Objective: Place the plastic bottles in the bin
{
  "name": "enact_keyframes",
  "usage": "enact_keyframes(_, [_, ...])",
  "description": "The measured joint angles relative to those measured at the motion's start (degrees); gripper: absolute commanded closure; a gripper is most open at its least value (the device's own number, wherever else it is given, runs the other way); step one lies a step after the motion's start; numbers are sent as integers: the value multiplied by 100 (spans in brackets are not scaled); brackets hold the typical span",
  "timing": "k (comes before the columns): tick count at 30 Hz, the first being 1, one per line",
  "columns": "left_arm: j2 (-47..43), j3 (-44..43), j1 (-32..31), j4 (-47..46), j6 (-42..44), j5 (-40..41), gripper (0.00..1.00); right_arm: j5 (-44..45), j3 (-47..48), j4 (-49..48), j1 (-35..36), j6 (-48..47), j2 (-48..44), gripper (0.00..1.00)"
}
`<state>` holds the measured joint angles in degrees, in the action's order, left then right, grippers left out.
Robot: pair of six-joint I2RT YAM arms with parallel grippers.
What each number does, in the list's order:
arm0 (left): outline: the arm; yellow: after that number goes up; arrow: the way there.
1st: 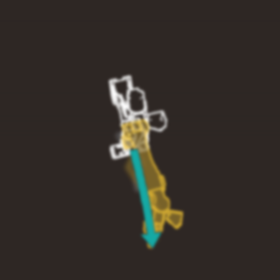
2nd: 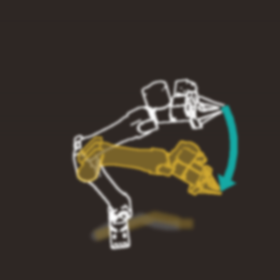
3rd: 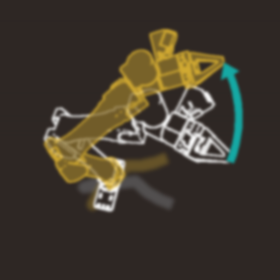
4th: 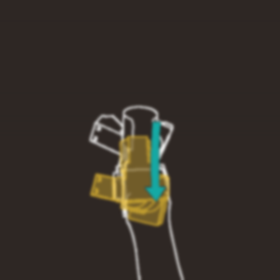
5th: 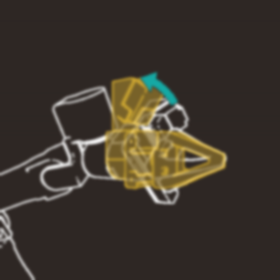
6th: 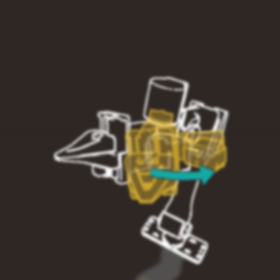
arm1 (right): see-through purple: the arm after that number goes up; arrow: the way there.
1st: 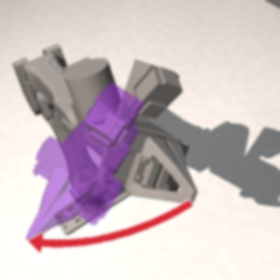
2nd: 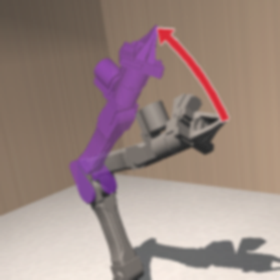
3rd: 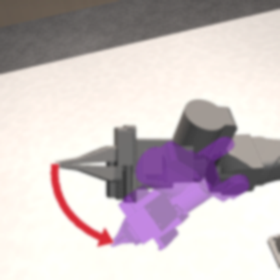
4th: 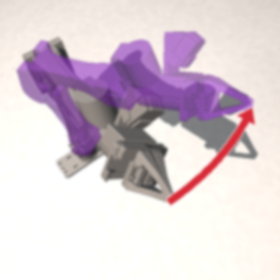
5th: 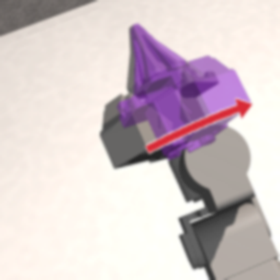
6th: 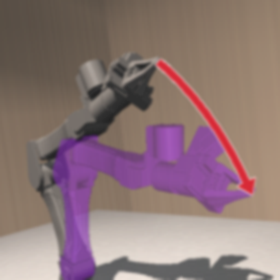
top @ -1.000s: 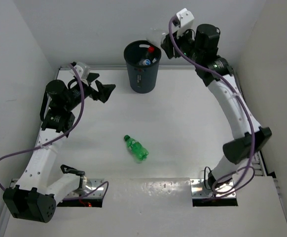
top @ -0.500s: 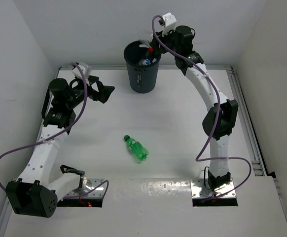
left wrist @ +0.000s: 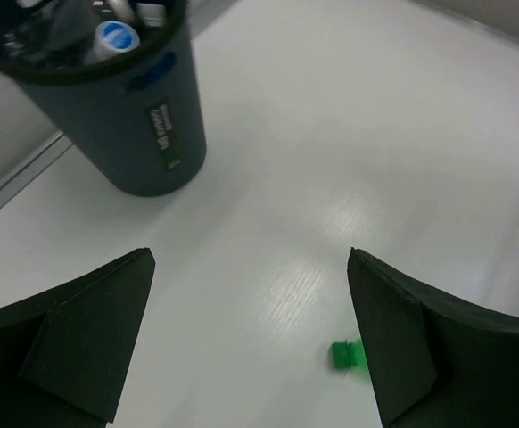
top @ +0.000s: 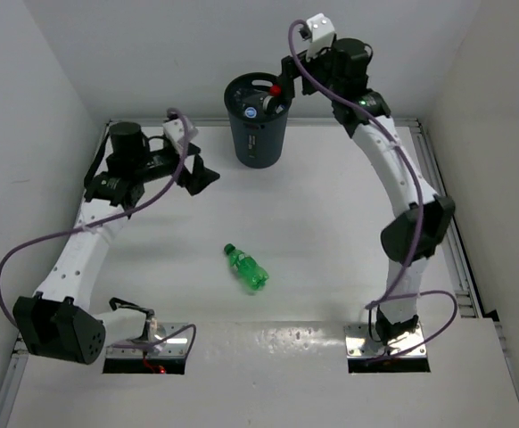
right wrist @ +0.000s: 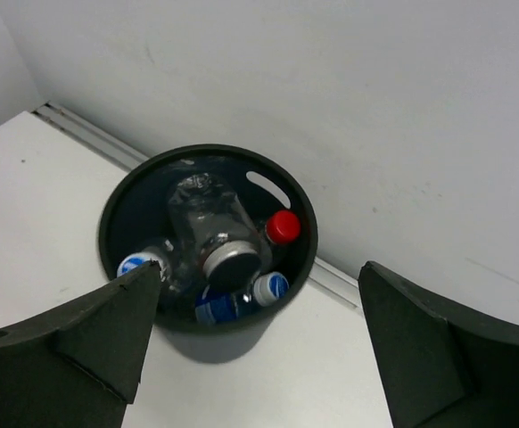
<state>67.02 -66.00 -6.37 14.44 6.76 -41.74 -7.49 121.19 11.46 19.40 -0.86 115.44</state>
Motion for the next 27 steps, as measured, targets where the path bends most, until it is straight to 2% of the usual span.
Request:
enact_keyframes(3, [332,-378,-424,815,1005,-127,12,-63,-262,522,-57,-59,-811,14])
enact_keyframes(4, [437,-444,-584,1078,1252,-122,18,-81,-356,723,-87,-70,-1134,16])
enact_keyframes(7, [765,-472,-918,1602,1449,-105,23,-173,-837,1405,-153,-107,-2251,19])
enact_keyframes(9, [852,-232,-973,1550,935,-2,25,-210,-1331,1926,-170,-120,-3051,19])
enact_keyframes(10, [835,22,-977,1401,518,122,29,-225,-1659,2055,-168,-127,-3434,19])
enact_keyframes(12, [809,527,-1012,1342,-612,505,29,-245,-2452,2396,-162,-140,-4124,19])
enact_keyframes(13, [796,741,-1040,1335,-1049,695,25,-245,-2811,2623,-149,-146,-4411,19])
enact_keyframes(14, [763,1027,-1080,1316,-1620,914,15,-236,-3110,2793,-142,-149,-4612,19])
enact_keyframes(15, [693,1266,-1084,1290,-2026,1088,15,-225,-3375,2905,-142,-146,-4771,19])
enact_keyframes(18, [354,1878,-1027,1296,-3322,1488,14,-168,-3880,3346,-142,-138,-4896,19])
enact_keyframes(20, [184,2065,-901,1202,-3880,1561,18,-151,-4039,3552,-142,-111,-4892,19])
enact_keyframes(21, [166,2149,-846,1145,-4183,1600,25,-149,-4081,3639,-142,-101,-4894,19])
enact_keyframes(27, [911,2302,-553,914,-5265,1475,29,-151,-4203,3825,-142,-61,-5058,19])
